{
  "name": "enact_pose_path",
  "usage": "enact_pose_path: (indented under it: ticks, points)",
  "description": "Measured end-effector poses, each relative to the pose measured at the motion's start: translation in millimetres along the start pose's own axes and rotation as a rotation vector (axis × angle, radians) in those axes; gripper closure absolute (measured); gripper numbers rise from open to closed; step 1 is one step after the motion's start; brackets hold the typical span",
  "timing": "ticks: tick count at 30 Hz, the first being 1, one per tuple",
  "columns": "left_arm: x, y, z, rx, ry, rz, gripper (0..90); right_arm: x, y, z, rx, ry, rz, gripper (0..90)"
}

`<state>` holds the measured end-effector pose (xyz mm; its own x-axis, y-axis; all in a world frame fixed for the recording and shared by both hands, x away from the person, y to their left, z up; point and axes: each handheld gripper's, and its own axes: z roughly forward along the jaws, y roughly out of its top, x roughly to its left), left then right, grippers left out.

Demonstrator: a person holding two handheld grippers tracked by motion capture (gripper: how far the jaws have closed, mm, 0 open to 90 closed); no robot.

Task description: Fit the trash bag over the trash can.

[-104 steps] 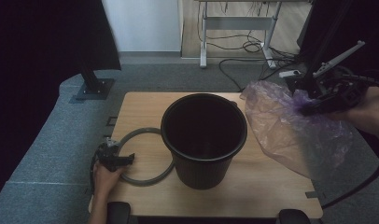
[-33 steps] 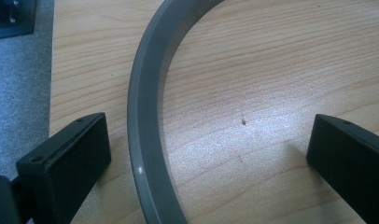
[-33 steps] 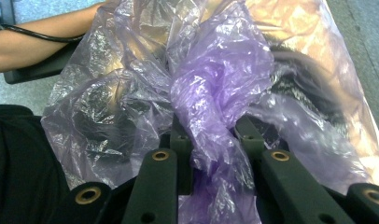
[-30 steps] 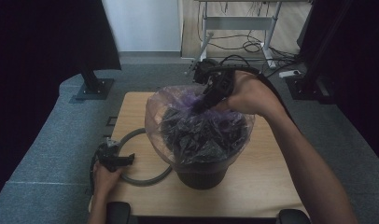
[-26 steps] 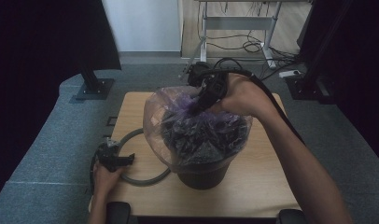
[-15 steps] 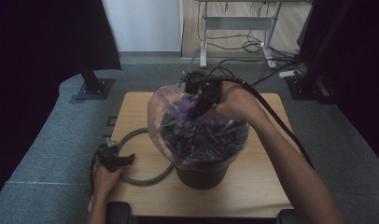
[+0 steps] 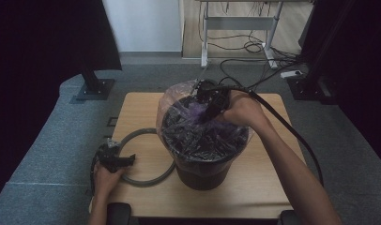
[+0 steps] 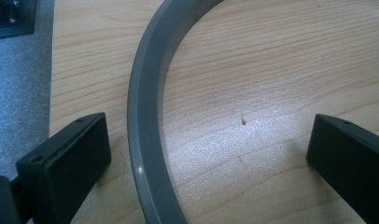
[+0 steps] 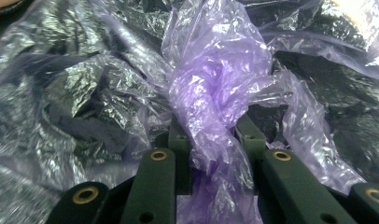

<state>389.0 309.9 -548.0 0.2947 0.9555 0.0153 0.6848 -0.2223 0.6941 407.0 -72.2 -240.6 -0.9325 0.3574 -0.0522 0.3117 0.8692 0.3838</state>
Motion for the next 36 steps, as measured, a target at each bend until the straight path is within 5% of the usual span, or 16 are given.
enact_pose_path:
  ticks: [12,22,25,27,30,36]
  points:
    - [0.0,0.0,0.0,0.0,0.0,0.0,0.0,-10.3,-5.2,42.8,0.03,-0.001,0.026,73.1]
    - [0.0,0.0,0.0,0.0,0.0,0.0,0.0,-13.3,-18.9,80.8,0.062,0.06,0.04,70.7]
    - [0.0,0.0,0.0,0.0,0.0,0.0,0.0,-11.4,-20.2,88.5,0.09,0.074,0.032,63.6]
    - [0.0,0.0,0.0,0.0,0.0,-0.001,0.0,-10.6,-19.5,89.5,0.108,0.092,0.029,48.7]
    - [0.0,0.0,0.0,0.0,0.0,0.0,0.0,-12.9,-19.1,77.5,0.065,0.083,0.035,36.5]
    - [0.0,0.0,0.0,0.0,0.0,0.0,0.0,-15.6,-12.9,42.3,-0.003,0.045,0.048,33.0]
